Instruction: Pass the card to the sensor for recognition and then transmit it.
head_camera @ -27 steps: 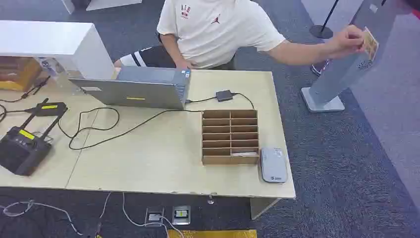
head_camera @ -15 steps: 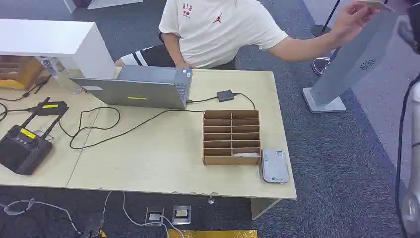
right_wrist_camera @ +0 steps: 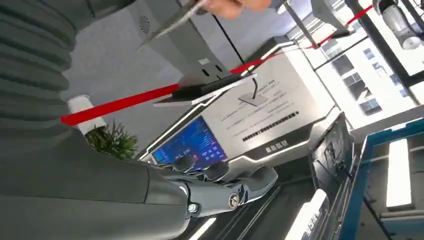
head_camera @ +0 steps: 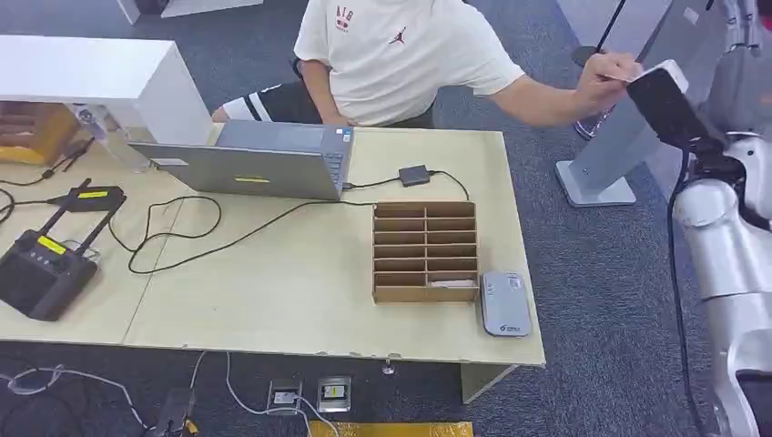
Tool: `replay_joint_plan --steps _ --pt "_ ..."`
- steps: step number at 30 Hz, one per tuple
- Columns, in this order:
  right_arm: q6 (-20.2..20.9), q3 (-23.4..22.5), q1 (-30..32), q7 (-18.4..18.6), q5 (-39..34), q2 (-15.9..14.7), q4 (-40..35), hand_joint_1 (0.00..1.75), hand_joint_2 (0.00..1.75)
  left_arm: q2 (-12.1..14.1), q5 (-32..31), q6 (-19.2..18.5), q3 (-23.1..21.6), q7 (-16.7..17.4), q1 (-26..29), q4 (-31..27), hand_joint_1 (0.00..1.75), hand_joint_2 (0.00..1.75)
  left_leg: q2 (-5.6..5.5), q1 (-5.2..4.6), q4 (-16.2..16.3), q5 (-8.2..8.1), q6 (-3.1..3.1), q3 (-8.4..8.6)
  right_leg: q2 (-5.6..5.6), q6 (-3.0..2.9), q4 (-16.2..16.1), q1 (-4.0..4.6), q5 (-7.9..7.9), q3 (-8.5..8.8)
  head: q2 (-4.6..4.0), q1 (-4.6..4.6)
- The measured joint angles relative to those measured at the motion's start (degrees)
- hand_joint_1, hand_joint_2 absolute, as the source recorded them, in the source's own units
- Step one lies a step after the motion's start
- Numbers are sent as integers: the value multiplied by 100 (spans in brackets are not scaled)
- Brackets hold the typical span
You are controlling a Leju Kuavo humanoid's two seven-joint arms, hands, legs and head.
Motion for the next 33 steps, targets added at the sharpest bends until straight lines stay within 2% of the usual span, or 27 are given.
replay_joint_plan --steps 3,4,5,6,15,33 --pt "50 15 106 57 9 -7 -116 0 175 4 -26 0 -11 22 -11 0 0 0 3 0 0 0 0 1 6 0 0 0 0 -1 0 0" --pt "59 15 138 65 9 -15 -148 44 175 4 -30 0 -22 24 -13 0 0 0 4 0 0 0 0 1 6 0 0 0 0 -1 0 -2" --pt "70 17 173 72 9 -26 -175 164 175 7 -37 0 -28 28 -15 0 0 0 3 0 0 0 0 1 6 0 0 0 0 0 0 0" --pt "100 17 206 78 7 -37 -214 175 175 13 -44 0 -31 35 -16 0 0 0 4 0 0 0 0 0 6 0 0 0 0 0 0 0" --pt "509 17 401 144 -107 -81 -500 175 175 20 -57 2 -33 44 -27 0 0 0 4 0 0 0 0 0 8 0 0 0 0 -2 0 -2" --pt "785 20 554 256 -173 -79 -822 175 175 20 -66 -35 -35 46 -26 0 0 0 4 0 0 0 0 0 7 0 0 0 0 -1 0 -2"
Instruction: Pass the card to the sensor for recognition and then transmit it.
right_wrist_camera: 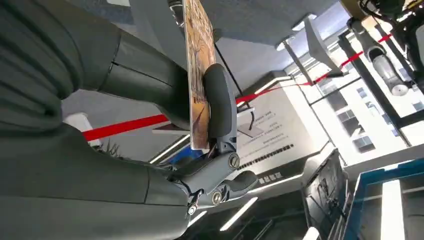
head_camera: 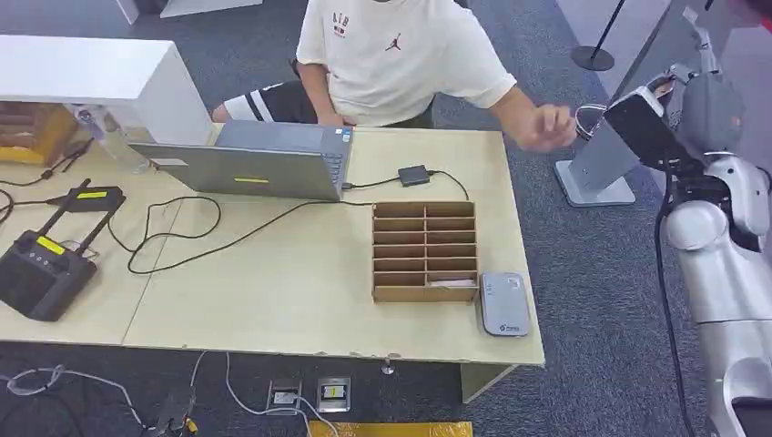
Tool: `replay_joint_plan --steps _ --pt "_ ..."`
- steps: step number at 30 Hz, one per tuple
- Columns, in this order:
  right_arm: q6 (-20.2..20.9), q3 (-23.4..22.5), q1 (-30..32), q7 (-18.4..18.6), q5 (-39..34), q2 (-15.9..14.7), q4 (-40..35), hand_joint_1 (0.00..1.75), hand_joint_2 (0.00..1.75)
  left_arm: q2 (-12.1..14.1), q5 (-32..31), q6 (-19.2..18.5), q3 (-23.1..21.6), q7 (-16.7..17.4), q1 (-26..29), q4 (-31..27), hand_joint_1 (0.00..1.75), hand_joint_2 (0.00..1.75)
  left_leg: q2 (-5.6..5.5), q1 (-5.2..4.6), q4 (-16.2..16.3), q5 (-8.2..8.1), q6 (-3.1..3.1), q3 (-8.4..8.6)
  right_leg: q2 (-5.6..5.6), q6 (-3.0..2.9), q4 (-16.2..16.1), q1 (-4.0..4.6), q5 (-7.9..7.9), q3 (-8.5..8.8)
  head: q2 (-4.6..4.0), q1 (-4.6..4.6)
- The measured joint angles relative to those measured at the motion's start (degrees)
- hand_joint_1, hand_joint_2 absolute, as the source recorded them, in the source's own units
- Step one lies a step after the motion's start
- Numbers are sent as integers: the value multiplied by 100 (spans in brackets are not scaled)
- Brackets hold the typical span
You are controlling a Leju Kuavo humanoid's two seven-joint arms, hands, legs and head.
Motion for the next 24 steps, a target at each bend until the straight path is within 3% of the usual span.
replay_joint_plan --steps 10,24 --pt "658 2 737 371 -127 -111 -245 175 175 0 -15 -103 0 74 16 0 0 0 -2 1 0 -1 0 1 -2 0 -3 1 0 1 0 2" --pt "632 225 2634 1137 -267 -162 -979 175 175 59 -339 -284 -162 378 -88 -7 0 0 -1 4 -1 -5 -4 -1 5 -1 -2 4 -1 -2 0 2"
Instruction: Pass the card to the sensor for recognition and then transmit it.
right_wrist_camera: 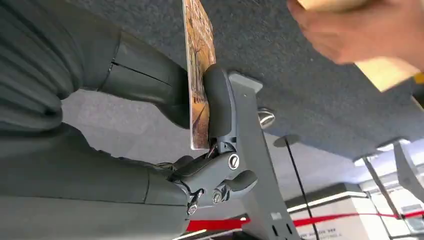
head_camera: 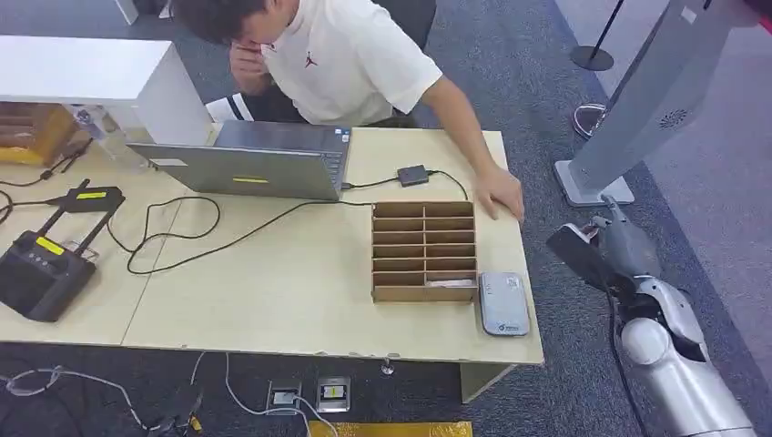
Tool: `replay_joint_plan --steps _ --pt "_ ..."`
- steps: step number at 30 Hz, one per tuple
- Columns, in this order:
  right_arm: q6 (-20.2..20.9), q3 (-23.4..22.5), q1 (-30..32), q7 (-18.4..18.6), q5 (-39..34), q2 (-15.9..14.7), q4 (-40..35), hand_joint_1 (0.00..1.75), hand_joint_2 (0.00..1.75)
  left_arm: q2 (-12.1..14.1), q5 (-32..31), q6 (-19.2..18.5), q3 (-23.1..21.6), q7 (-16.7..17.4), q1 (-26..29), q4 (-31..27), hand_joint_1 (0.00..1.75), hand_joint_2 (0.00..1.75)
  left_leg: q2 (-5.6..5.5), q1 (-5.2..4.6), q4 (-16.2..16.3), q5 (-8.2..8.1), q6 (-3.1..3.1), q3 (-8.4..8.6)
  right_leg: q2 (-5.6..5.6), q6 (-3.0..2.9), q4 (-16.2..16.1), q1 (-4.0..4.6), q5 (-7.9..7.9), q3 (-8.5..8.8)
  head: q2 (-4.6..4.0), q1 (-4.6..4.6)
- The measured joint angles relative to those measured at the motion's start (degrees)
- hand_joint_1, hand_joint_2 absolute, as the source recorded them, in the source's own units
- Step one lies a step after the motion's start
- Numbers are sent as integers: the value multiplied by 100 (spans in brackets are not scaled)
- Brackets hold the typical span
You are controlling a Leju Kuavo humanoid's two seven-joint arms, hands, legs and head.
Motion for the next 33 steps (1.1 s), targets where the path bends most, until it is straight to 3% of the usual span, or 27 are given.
replay_joint_plan --steps 14,33 --pt "-33 367 298 29 173 159 -113 175 175 35 -99 -112 -116 59 -84 -11 0 0 3 0 0 0 0 0 5 0 1 0 0 -1 0 2" --pt "-41 929 153 -365 256 457 437 175 175 57 -142 -238 -129 195 -177 -83 0 0 3 0 -1 0 -1 -1 4 -1 1 0 -1 -1 0 -2"
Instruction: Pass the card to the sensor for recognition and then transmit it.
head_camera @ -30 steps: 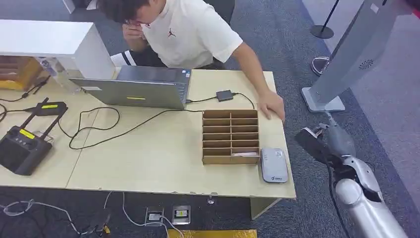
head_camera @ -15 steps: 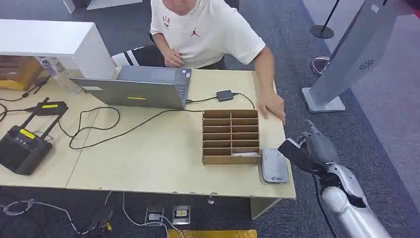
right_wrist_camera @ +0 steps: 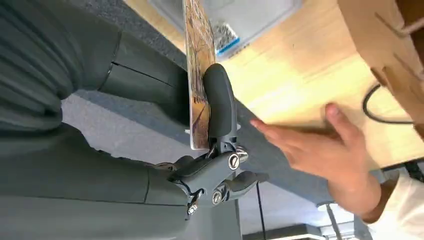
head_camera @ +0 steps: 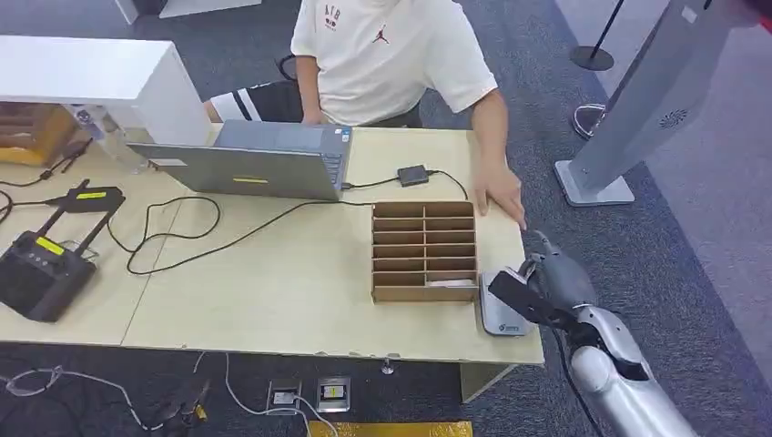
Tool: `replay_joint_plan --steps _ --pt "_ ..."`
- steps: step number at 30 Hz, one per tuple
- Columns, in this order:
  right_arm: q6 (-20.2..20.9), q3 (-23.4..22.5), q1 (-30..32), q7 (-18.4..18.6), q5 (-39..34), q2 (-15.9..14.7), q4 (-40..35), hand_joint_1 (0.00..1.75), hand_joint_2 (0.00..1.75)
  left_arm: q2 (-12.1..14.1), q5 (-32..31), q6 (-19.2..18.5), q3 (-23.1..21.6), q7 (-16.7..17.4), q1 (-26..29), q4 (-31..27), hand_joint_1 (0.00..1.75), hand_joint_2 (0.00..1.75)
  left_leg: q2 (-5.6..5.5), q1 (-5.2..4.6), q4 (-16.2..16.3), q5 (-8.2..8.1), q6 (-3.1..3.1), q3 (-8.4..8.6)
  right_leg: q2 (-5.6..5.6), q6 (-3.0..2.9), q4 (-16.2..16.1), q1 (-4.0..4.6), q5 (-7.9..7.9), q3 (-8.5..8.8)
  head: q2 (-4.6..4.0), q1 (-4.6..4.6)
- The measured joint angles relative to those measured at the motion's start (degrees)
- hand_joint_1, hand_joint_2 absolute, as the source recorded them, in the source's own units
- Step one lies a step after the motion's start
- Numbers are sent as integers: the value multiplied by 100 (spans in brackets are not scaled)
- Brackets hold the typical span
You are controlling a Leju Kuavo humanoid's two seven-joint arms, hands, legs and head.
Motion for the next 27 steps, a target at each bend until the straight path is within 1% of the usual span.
replay_joint_plan --steps 7,13,22,25,27 --pt "2 166 -128 -20 -103 66 179 175 175 37 -13 4 -2 0 3 -13 0 0 7 0 0 0 0 6 2 0 -1 0 0 4 0 4" --pt "48 247 -138 46 -177 77 212 175 175 59 -55 7 -2 0 7 -13 0 0 7 0 0 0 0 7 4 0 -1 0 1 5 0 2" --pt "-9 278 -196 168 -192 83 251 175 175 90 -87 11 -2 0 21 -22 0 0 7 -1 0 0 0 6 2 0 0 0 1 4 0 4" --pt "-48 256 -294 260 -131 66 249 175 175 96 -114 17 -2 0 19 -31 0 0 8 -1 0 0 0 5 3 -1 -1 -1 3 4 0 4" --pt "-2 199 -430 227 -87 17 223 175 175 105 -125 26 -2 0 13 -31 0 0 10 -3 1 1 0 5 7 0 0 -3 4 2 0 2"
